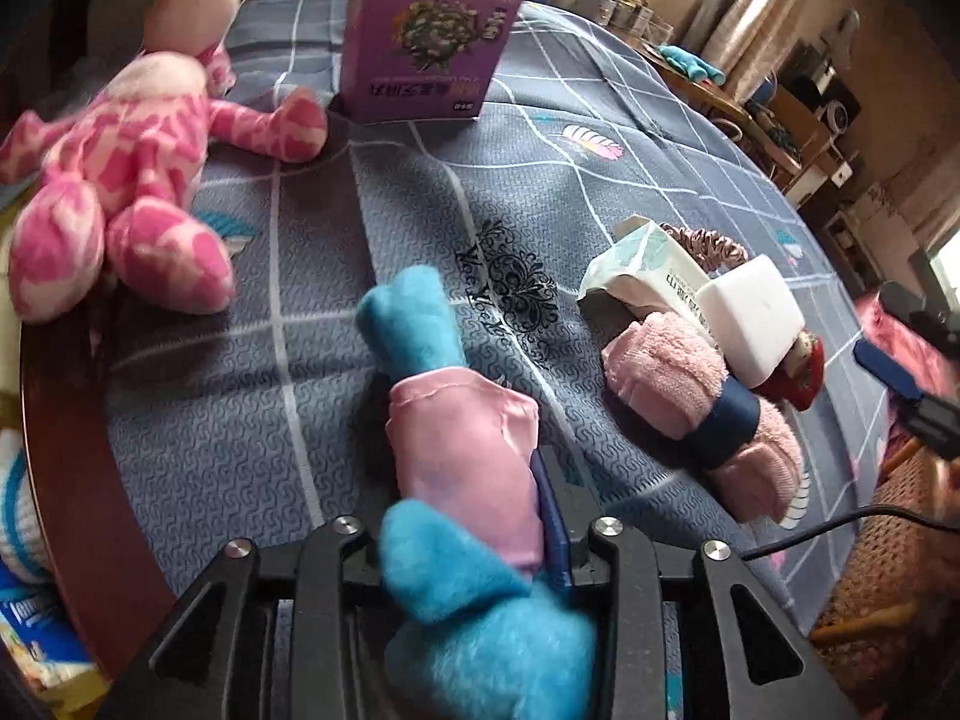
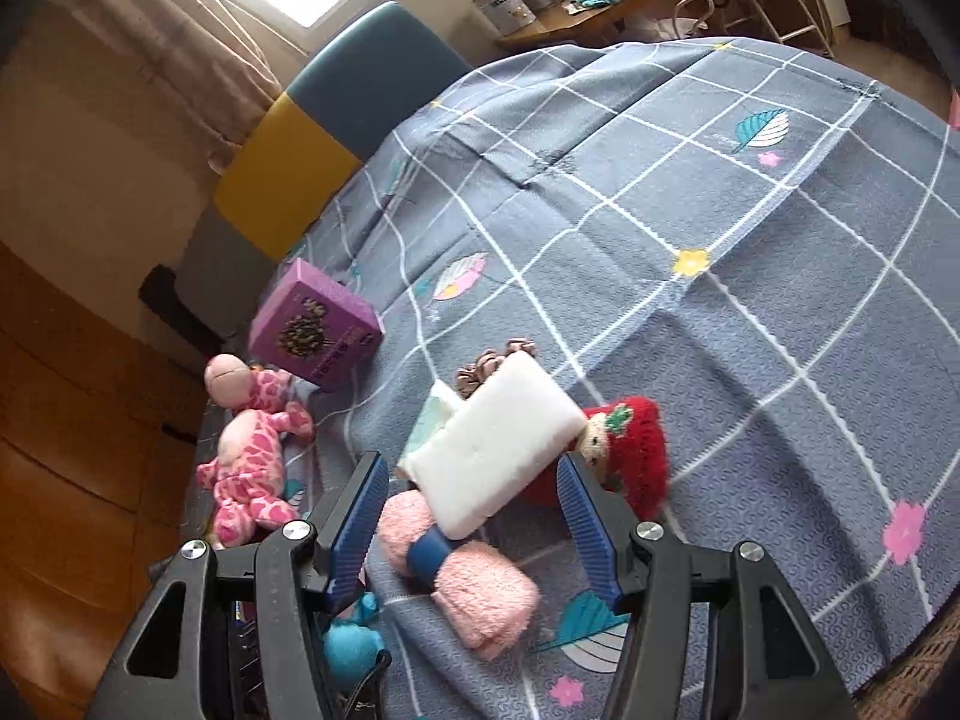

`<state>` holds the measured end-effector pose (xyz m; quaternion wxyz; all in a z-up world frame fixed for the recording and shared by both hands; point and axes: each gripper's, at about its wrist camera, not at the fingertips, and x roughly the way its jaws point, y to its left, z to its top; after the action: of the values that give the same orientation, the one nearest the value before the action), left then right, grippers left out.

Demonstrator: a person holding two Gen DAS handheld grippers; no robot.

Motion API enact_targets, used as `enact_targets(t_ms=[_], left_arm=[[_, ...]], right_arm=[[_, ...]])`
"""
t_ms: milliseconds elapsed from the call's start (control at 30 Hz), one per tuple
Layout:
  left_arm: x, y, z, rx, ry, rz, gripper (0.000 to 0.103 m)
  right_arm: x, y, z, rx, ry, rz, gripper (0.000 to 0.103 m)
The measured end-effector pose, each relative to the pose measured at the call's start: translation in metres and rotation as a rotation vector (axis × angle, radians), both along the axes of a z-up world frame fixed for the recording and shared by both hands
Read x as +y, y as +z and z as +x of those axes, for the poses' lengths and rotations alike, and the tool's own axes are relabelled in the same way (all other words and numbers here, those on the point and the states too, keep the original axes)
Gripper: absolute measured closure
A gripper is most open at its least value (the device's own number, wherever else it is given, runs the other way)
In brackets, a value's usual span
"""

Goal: Organize soft objects
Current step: 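Lift the plush fish with the left tool while the right tool grasps the brown satin scrunchie, then carry the plush fish into the gold tray and open the left tool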

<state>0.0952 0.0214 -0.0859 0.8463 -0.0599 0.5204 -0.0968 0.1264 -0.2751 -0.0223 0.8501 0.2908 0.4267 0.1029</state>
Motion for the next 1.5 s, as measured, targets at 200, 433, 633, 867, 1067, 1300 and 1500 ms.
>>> enact_targets(t_ms=[200,433,633,867,1067,1300,1500], left_arm=[[0.002,-0.002,-0.003,-0.057,-0.003,0.005,0.063],[0.004,0.001,-0.008,-0.095,0.006,-0.014,0.061],[0.003,0.0,-0.01,-0.125,0.007,-0.027,0.057],[0.0,-0.002,-0.013,-0.163,0.007,-0.033,0.05],[0.001,-0.003,-0.016,-0.187,0.014,-0.044,0.05],[0.003,-0.002,-0.016,-0.182,0.014,-0.049,0.053],[0.014,0.001,-0.014,-0.147,0.043,-0.087,0.071]], right_arm=[[0.016,0.027,0.023,-0.044,0.071,-0.179,0.044],[0.067,0.026,0.09,0.034,0.291,-0.48,0.044],[0.093,0.003,0.134,0.134,0.406,-0.624,0.044],[0.102,-0.055,0.156,0.331,0.448,-0.792,0.075],[0.084,-0.066,0.147,0.296,0.41,-0.688,0.084],[0.068,-0.068,0.142,0.3,0.39,-0.661,0.084],[0.083,-0.07,0.134,0.268,0.398,-0.765,0.084]])
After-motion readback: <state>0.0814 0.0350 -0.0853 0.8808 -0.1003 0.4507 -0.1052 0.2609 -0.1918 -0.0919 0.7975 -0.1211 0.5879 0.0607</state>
